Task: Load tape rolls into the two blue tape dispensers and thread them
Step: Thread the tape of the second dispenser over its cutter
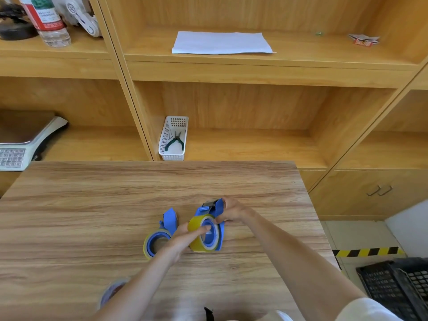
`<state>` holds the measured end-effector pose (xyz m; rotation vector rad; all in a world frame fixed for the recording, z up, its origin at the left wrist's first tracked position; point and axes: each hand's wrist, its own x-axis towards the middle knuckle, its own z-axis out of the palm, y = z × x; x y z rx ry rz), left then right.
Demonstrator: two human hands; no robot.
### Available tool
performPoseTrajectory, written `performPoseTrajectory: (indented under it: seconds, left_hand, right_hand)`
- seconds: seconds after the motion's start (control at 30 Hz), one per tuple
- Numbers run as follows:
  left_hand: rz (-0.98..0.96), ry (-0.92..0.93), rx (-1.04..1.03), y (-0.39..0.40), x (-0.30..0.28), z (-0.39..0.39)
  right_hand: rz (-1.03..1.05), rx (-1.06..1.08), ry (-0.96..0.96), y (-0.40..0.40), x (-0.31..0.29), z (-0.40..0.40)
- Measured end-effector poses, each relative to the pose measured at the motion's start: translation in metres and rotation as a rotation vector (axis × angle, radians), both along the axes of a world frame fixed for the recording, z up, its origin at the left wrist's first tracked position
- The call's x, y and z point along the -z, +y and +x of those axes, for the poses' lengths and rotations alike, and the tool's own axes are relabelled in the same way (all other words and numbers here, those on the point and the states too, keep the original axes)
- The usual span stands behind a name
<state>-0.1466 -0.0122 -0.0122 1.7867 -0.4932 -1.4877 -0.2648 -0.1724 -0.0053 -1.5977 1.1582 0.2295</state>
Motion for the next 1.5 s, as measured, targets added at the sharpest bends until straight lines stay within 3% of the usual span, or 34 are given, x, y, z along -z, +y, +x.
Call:
performPoseTrajectory:
  seconds: [0.1, 0.37, 0.83, 1.2, 1.4, 1.5]
  left_hand:
    - [0.102, -0.288, 0.171, 0.001, 0.004, -0.004]
    - [0.170, -1.020, 0.596, 0.008, 0.027, -0.018]
    - [0.262, -1.167, 0.755, 0.011, 0.046, -0.019]
    - [0.255, -1.165, 0.724, 0.017, 0.038, -0.006]
    - [-0.045, -1.298, 0.650, 0.026, 0.010, 0.011]
    - [-0.293, -1.419, 0.578, 0.029, 0.003, 0.021]
  right_hand:
    - [-0.173, -0.128, 0.128, 0.003, -0.001, 0.002]
    - [-0.326, -0.213, 0.334, 0.021, 0.015, 0.007]
    - [-0.347, -0.132, 0.345, 0.045, 0.034, 0.023]
    - [-0.295, -0.154, 0.324, 0.045, 0.027, 0.021]
    - [-0.356, -0.203, 0.396, 0.049, 0.008, 0.013]
    - [-0.536, -0.124, 0.325, 0.052, -0.008, 0.015]
